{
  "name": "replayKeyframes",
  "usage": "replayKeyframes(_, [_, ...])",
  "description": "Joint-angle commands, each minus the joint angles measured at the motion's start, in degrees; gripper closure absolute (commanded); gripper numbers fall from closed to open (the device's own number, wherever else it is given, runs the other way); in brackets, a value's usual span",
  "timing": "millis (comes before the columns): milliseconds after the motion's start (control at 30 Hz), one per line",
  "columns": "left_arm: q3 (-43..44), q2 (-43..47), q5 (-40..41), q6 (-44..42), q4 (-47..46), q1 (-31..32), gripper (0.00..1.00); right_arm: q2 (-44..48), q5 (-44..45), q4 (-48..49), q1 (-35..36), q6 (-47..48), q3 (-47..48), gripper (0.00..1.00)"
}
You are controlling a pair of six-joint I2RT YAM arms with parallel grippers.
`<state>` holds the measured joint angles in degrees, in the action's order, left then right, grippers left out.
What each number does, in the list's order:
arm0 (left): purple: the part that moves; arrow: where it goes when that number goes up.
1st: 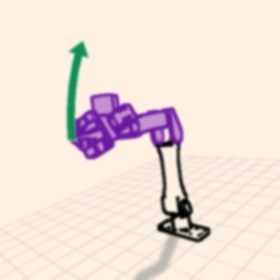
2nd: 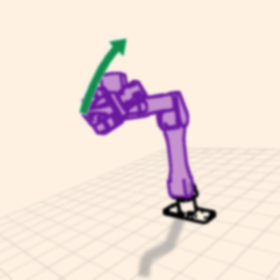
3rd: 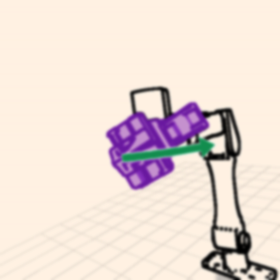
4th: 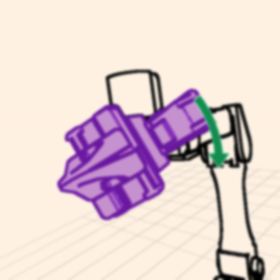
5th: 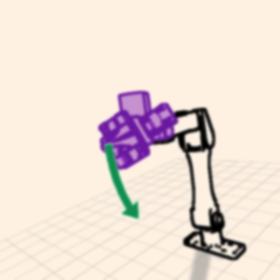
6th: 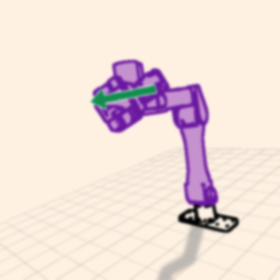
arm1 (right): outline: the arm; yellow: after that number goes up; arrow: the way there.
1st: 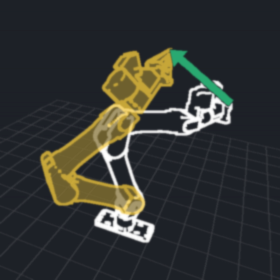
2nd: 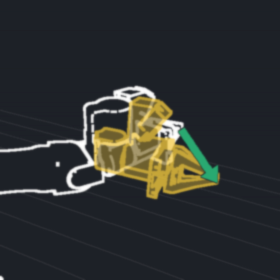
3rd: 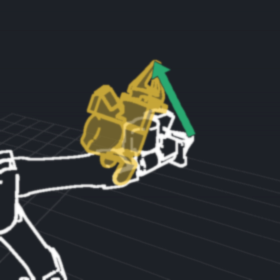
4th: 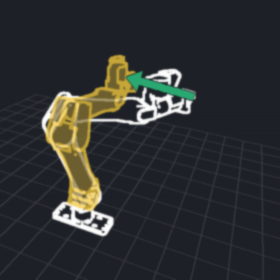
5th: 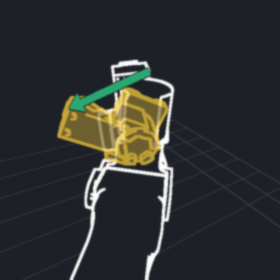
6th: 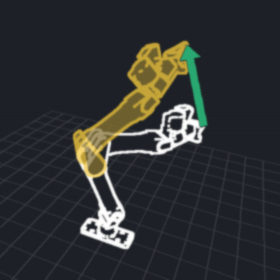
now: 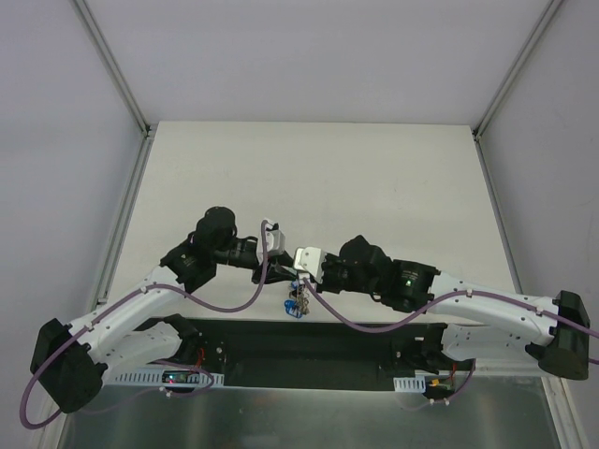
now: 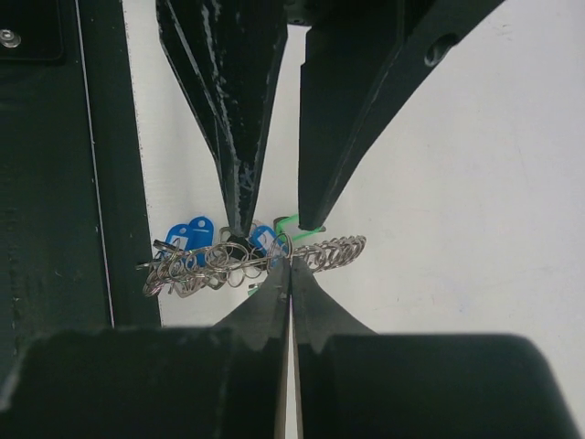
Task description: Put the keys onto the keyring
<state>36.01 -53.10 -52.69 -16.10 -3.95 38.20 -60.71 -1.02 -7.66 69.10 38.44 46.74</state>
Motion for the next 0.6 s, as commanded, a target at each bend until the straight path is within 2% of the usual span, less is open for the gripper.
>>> replayKeyframes(0, [2.8, -2.3, -5.6, -3.2, 1.0, -0.1, 0.69, 2.2, -2.2, 1.5, 0.2, 0.9, 3.5, 0.99])
replayKeyframes(567, [4.0, -8.7, -5.0, -3.2, 1.2, 0.4, 0.74, 1.6, -3.7, 1.9, 0.5, 0.7, 3.7, 0.99])
